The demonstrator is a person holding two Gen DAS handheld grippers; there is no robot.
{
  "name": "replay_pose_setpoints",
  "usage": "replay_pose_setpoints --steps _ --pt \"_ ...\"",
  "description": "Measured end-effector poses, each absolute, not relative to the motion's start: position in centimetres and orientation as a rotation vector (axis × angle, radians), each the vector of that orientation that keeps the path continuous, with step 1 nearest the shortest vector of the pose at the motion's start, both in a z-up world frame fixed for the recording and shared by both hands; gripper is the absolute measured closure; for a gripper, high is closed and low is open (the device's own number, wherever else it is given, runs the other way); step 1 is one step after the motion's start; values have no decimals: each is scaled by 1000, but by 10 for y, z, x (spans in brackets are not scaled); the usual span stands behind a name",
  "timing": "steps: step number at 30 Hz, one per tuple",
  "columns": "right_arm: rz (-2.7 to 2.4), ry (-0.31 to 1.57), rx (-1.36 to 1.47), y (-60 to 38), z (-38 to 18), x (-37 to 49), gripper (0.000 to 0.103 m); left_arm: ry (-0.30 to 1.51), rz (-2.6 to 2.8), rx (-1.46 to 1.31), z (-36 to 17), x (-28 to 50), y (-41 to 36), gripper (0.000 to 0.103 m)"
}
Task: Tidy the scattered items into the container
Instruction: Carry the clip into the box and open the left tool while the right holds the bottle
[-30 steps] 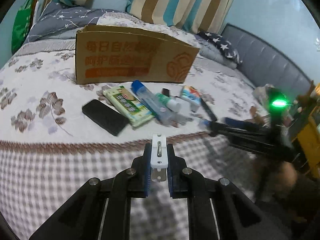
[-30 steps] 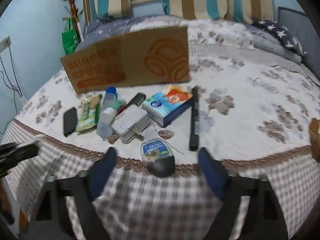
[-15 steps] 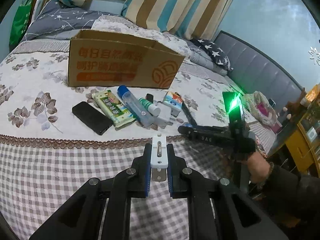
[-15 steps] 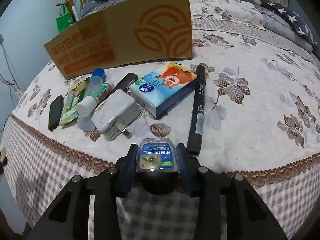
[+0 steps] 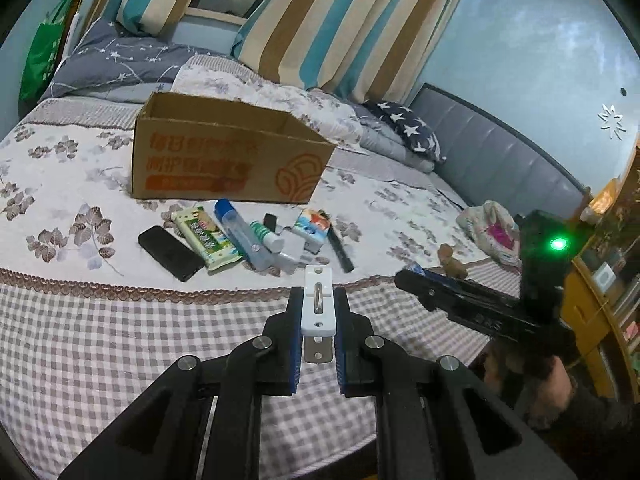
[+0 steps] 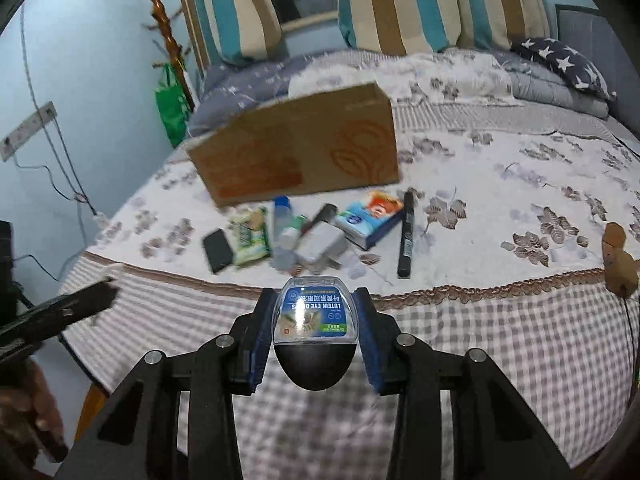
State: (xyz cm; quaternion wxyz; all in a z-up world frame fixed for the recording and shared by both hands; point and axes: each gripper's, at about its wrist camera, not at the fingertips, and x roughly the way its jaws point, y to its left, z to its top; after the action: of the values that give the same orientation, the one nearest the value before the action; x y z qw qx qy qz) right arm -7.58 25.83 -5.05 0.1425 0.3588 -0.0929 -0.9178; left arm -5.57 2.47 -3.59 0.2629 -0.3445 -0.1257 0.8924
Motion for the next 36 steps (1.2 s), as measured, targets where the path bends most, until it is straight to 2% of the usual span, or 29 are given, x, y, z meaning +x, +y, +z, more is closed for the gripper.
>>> replay_pose_setpoints --steps 7,12,17,22,25,29,36 --pt "-2628 -305 1015 260 -33 -57 0 -372 2412 -908 -18 -59 25 91" --pt "-2617 -354 1012 266 -29 -62 0 -308 2440 -873 10 -86 28 91" --pt "-2581 -389 1031 266 -37 -72 0 -181 2490 -765 67 -153 36 91" --pt "-2535 -406 1056 263 -51 -82 0 -74 2555 -785 101 -262 50 91" --pt "-2505 -420 1074 263 -59 -87 0 -70 2573 -897 93 -335 57 91" --pt "-2471 -439 1106 262 -68 -93 0 -101 2579 -1117 47 -418 64 91" --pt "-2454 -437 1132 265 -78 -111 0 -11 2521 -1470 -43 -479 75 91"
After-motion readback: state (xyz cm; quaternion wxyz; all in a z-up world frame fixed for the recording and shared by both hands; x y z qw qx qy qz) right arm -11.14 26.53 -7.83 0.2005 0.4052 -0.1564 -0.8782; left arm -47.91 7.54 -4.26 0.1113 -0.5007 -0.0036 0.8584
